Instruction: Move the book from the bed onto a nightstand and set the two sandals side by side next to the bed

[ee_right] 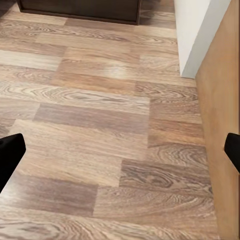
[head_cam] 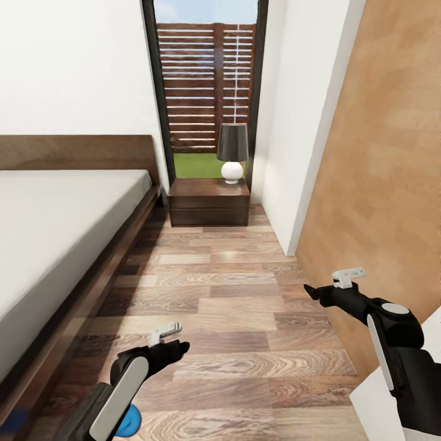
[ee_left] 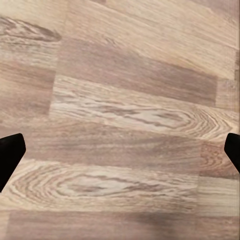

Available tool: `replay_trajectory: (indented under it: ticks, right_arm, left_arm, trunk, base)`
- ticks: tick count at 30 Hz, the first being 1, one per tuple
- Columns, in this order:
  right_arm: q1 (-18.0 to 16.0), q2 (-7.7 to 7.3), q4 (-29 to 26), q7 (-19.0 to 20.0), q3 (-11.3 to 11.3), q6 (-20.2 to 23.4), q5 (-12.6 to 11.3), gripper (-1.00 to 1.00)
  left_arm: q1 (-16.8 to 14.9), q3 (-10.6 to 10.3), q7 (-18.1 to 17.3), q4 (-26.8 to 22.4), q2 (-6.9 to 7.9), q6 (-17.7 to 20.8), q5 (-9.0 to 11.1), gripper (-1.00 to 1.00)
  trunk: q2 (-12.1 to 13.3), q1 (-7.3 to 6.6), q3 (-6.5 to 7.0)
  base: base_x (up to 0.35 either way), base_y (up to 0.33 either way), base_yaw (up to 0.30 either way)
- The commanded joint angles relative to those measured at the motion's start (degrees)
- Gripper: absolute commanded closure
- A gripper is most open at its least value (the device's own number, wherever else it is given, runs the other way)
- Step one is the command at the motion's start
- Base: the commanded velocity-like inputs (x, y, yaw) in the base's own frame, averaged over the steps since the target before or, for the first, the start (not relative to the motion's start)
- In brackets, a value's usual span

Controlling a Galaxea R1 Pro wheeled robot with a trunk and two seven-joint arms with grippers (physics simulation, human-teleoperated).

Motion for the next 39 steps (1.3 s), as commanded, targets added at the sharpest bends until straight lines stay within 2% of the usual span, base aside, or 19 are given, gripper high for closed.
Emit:
replay_trajectory:
  ticks: [1, 17, 23, 26, 39]
  right_arm:
    - [0.0, 0.01, -0.1, 0.5, 0.0, 0.2, 0.6, -1.00]
    - [0.2, 0.02, -0.1, 0.5, 0.1, 0.1, 0.6, -1.00]
    - [0.5, 0.02, -0.1, 0.5, 0.4, 0.1, 0.6, -1.00]
    - [0.7, 0.01, -0.1, 0.5, 1.4, 0.1, 0.7, -1.00]
    - [2.1, 0.01, -0.1, 0.6, 2.1, -0.3, 0.6, -1.00]
  left_arm:
    - [0.0, -0.1, 0.7, 0.0, 0.06, -0.1, 0.5, -1.00]
    - [0.1, 0.0, 1.0, 0.5, 0.22, -1.1, 0.6, -1.00]
    - [0.2, 2.4, 0.6, 0.6, 0.56, -1.2, 0.8, -1.00]
    - [0.6, 3.9, 0.4, 0.7, 0.65, -1.2, 0.8, -1.00]
    - [0.7, 4.4, 0.4, 0.7, 0.60, -1.2, 0.8, -1.00]
  trunk:
    - [0.0, 0.00, -0.05]
    - [0.0, 0.00, -0.05]
    - [0.0, 0.00, -0.05]
    - [0.0, 0.00, -0.05]
    - [0.0, 0.00, -0.05]
  base:
    - [0.099, -0.117, -0.028]
    - [0.211, -0.187, -0.009]
    - [0.297, -0.146, -0.001]
    - [0.309, 0.003, 0.000]
    - [0.123, 0.017, 0.000]
